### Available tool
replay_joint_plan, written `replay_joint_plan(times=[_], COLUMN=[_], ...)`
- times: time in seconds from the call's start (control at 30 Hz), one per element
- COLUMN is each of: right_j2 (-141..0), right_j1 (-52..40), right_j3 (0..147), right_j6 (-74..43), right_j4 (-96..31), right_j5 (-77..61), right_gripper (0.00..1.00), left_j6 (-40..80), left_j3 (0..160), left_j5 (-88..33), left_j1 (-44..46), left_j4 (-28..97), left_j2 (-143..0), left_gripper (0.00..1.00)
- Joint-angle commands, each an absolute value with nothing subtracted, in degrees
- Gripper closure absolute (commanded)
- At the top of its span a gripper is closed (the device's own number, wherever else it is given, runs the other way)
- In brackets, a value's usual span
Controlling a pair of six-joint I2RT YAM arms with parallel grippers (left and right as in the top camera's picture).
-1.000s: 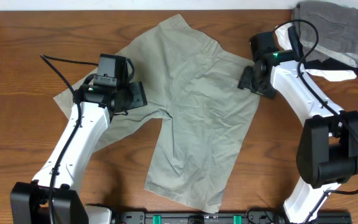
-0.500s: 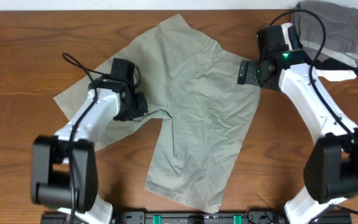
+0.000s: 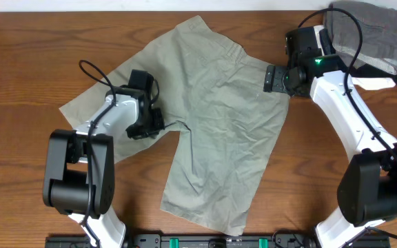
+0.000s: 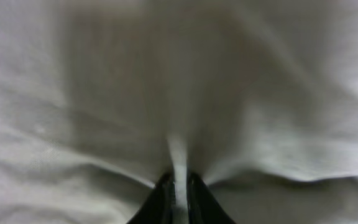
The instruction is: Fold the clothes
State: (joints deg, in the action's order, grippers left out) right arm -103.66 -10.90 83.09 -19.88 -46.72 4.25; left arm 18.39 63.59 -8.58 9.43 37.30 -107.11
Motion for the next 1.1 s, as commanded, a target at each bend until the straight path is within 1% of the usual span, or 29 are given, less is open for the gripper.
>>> replay_joint_plan(times=[0.0,0.23,0.47,0.57,0.73,0.97,1.0,1.03,1.07], right_j2=[-103.07,-103.09,-103.09,-103.09,-103.07,-103.09,-103.09,-103.09,-103.09], right_j1=[-11.29,-11.75,-13.04,-13.15,-13.21,-13.58,-13.58,-13.65,-13.72], right_j3=[83.72,83.72,83.72,83.72,83.72,83.72,83.72,83.72,83.72], right_j6=[-18.98,-18.94,-18.11,-18.09,-18.11,-18.13,-18.13,-18.11,-18.02], right_j4=[-46.26,-45.43,-45.47,-45.82,-46.11,-45.12,-44.73,-44.16,-43.57], right_j5=[4.05,4.05,4.03,4.05,4.03,4.01,4.01,4.03,4.05], right_gripper=[0.11,0.11,0.11,0.11,0.11,0.1,0.1,0.1,0.09], left_j6=[19.31,19.86,21.8,21.74,21.71,21.71,21.69,21.5,20.69], left_j3=[62.85,62.85,62.85,62.85,62.87,65.89,66.54,67.44,68.25], left_j5=[-7.22,-6.17,4.56,4.6,4.29,1.21,0.89,0.86,0.89], left_j1=[9.19,9.17,8.64,6.98,3.18,-3.22,-3.88,-4.62,-5.06], left_j4=[37.52,34.09,21.91,17.47,14.04,7.4,6.33,5.08,4.58], left_j2=[-110.1,-111.68,-112.64,-114.28,-119.35,-126.93,-127.28,-127.46,-127.42], left_gripper=[0.89,0.89,0.89,0.89,0.89,0.89,0.88,0.83,0.76])
